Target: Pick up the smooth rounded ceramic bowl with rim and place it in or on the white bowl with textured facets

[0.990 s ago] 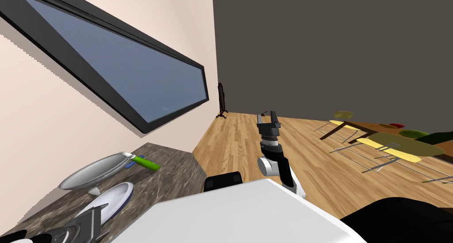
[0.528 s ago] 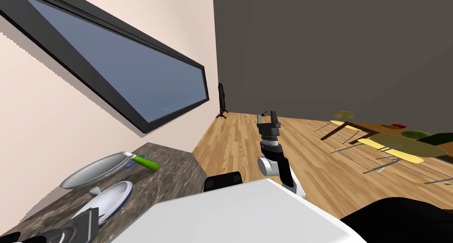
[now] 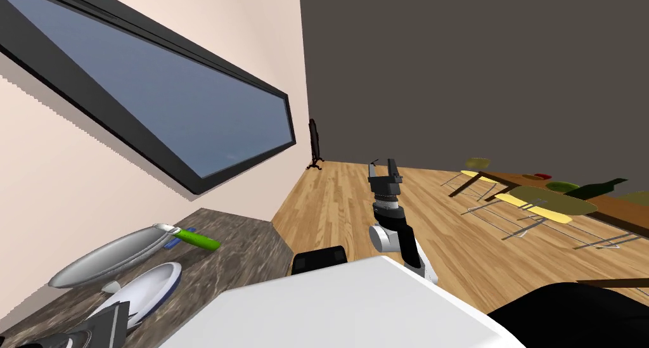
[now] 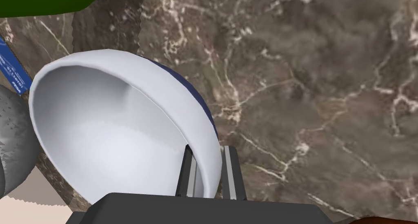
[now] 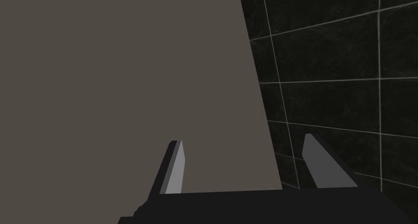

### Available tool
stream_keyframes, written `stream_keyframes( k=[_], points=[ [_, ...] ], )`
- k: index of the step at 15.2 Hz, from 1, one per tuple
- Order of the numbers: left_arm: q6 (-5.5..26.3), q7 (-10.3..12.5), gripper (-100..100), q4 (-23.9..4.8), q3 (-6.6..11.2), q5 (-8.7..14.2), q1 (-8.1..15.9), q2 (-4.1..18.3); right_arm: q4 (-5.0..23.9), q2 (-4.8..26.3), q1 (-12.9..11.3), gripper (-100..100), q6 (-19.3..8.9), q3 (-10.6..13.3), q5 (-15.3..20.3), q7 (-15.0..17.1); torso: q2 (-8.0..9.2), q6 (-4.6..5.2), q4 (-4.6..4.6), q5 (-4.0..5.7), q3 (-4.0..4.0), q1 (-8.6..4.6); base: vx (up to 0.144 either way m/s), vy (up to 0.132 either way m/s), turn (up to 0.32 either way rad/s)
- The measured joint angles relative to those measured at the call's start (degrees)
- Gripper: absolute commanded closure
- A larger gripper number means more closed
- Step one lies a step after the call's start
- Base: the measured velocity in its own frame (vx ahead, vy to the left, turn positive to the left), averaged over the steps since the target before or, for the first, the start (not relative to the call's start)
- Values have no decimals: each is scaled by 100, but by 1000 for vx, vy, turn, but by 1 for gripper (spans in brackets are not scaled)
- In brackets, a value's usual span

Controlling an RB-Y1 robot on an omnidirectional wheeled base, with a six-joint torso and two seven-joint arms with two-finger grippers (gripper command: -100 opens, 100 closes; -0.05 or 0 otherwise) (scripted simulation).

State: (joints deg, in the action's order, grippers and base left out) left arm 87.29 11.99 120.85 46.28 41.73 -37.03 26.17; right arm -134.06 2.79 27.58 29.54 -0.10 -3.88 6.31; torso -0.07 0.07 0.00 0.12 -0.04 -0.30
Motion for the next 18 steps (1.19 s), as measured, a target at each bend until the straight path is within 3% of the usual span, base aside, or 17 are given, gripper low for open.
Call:
stream_keyframes(
  k=[4,18],
  points=[
    [54,-122,100,-438,119,174,72,296,0,0,0,0,0,0,0,0,-4,0,1,5,-3,5,12,-35,-97],
    [261,-516,100,-2131,816,654,299,1496,0,1,1,0,0,-1,0,0,-10,-6,-2,13,-4,12,29,-11,-75]
  ],
)
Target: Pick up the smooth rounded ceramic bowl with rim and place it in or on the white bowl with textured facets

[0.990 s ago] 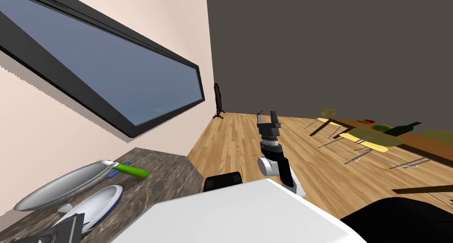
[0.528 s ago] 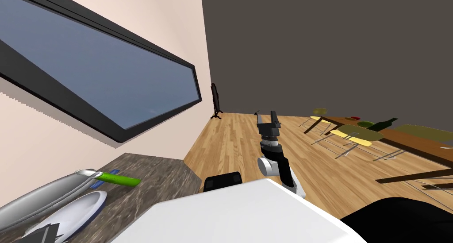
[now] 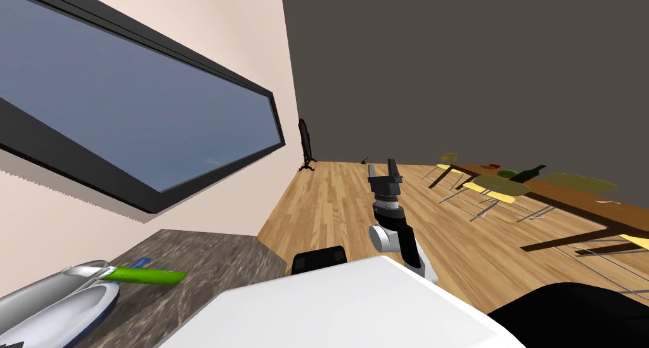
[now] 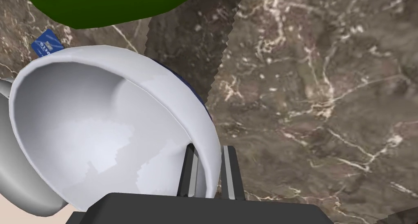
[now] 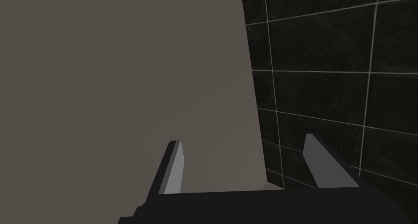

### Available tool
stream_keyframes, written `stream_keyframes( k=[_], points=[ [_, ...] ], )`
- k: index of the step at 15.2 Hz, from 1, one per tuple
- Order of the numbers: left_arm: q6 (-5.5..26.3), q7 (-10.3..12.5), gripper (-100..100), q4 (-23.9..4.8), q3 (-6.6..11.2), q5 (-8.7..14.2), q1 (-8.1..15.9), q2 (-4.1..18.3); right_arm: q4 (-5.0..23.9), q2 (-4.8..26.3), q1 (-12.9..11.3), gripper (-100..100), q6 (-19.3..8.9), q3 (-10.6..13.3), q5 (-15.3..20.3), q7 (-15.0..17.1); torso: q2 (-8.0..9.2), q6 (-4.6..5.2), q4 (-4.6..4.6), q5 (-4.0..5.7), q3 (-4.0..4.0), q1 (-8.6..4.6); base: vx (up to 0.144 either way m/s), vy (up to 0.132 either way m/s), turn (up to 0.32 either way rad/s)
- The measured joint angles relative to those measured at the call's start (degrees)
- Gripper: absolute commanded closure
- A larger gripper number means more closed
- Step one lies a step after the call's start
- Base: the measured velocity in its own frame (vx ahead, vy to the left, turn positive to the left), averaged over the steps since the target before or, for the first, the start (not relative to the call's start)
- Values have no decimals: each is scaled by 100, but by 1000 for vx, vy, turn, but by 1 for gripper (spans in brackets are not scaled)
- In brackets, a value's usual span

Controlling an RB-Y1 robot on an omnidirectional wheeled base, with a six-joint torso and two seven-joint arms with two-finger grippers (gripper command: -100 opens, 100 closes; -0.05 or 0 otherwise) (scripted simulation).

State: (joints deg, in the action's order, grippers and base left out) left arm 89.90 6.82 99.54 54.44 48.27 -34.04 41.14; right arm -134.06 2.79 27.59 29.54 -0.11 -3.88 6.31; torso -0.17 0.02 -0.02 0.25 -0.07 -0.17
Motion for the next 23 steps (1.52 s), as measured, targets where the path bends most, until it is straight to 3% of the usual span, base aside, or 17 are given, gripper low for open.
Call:
stream_keyframes(
  k=[10,23],
  points=[
    [95,-160,100,-914,458,135,86,627,0,0,0,0,0,0,0,0,1,-11,0,2,1,2,32,12,-36],
    [111,-351,100,-2100,1068,151,196,1380,0,0,0,0,0,0,0,0,4,-21,-7,11,6,0,38,32,-16]
  ],
)
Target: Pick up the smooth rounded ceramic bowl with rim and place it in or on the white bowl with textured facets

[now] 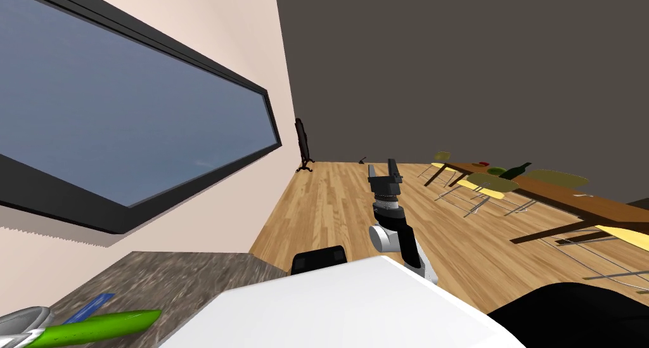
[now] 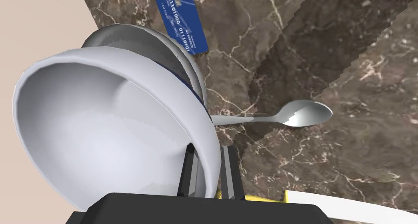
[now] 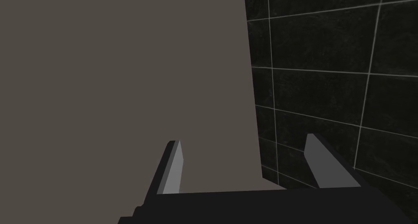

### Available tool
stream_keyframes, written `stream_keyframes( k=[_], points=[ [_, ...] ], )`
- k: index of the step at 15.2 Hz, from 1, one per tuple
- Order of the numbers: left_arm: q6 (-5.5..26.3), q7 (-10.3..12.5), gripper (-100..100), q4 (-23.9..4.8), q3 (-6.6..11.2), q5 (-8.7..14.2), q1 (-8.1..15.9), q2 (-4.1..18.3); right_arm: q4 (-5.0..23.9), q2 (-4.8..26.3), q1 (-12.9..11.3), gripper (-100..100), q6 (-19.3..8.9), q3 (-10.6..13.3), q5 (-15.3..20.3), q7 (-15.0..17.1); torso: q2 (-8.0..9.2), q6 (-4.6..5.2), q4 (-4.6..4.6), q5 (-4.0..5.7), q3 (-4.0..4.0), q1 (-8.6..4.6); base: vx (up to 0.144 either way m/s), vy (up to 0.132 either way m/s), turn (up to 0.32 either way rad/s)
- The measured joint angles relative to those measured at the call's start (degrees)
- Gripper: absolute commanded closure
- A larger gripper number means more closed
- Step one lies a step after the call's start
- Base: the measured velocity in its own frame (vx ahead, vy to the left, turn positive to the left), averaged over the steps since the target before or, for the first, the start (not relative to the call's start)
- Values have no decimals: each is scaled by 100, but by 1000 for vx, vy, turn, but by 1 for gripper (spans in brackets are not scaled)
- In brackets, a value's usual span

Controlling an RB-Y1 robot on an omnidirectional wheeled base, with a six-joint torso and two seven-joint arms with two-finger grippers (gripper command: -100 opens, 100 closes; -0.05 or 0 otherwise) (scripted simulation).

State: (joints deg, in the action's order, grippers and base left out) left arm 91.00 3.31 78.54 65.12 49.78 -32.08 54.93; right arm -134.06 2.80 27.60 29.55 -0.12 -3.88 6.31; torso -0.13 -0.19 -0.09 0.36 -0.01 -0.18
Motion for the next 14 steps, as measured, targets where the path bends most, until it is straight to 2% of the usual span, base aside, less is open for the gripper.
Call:
stream_keyframes(
  k=[3,8,9,14],
  points=[
    [-10,-59,100,-392,203,-30,38,254,0,0,0,0,0,0,0,0,2,-3,-2,7,2,4,49,63,4],
    [-5,-80,100,-810,483,-105,67,538,0,0,0,0,0,0,0,0,4,-6,-3,8,4,1,44,55,13],
    [-11,-83,-100,-831,499,-111,67,553,0,0,0,0,0,0,0,0,9,-3,-4,4,6,-5,11,17,-1],
    [-13,-82,-100,-830,499,-111,68,553,0,0,-1,0,0,0,0,0,24,-3,-8,9,15,-27,-3,4,-14]
  ],
)
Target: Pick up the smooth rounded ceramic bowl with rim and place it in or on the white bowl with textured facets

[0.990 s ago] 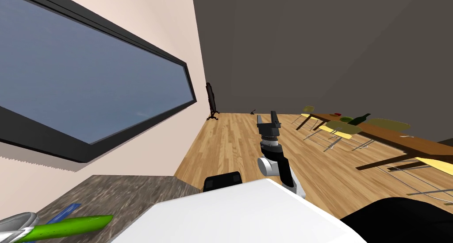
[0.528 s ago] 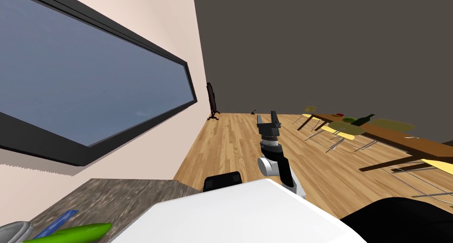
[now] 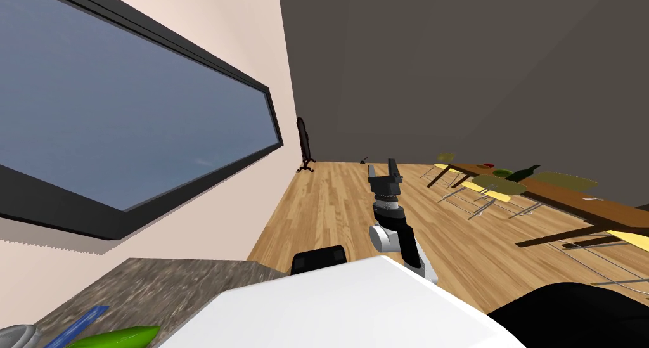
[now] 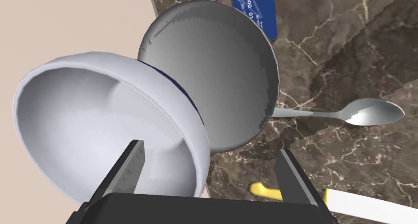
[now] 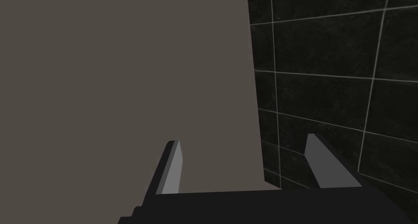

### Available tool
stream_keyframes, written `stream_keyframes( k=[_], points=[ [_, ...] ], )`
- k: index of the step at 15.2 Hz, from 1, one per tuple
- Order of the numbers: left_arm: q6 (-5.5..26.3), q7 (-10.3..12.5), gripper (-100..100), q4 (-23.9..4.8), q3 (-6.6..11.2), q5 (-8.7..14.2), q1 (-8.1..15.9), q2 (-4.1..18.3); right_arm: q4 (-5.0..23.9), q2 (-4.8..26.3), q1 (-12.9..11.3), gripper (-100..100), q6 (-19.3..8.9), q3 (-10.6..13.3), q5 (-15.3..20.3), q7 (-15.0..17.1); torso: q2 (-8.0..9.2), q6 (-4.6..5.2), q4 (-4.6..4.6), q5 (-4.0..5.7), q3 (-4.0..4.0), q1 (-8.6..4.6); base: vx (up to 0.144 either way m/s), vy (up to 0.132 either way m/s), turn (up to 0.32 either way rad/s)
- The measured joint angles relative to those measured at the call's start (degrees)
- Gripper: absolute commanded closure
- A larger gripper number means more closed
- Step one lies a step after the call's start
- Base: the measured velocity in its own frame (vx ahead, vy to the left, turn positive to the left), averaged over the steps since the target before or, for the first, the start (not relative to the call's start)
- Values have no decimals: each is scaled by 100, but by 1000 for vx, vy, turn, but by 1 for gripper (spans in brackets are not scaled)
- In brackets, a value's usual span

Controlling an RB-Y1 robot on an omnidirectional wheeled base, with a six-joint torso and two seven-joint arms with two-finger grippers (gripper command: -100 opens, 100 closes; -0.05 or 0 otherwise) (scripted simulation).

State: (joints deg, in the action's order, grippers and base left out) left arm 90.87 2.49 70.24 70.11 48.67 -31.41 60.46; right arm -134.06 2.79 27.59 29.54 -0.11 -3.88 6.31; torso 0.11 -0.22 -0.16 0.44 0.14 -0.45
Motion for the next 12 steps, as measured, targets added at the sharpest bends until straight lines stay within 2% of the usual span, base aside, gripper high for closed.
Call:
stream_keyframes(
  k=[7,12],
  points=[
    [513,203,-100,7,380,131,-243,371,0,0,-1,0,0,0,0,0,18,2,-4,-1,11,10,-38,31,-83],
    [537,212,-100,3,390,134,-247,382,0,0,0,0,0,0,0,0,4,0,-1,0,3,0,-2,1,-1]
  ],
)
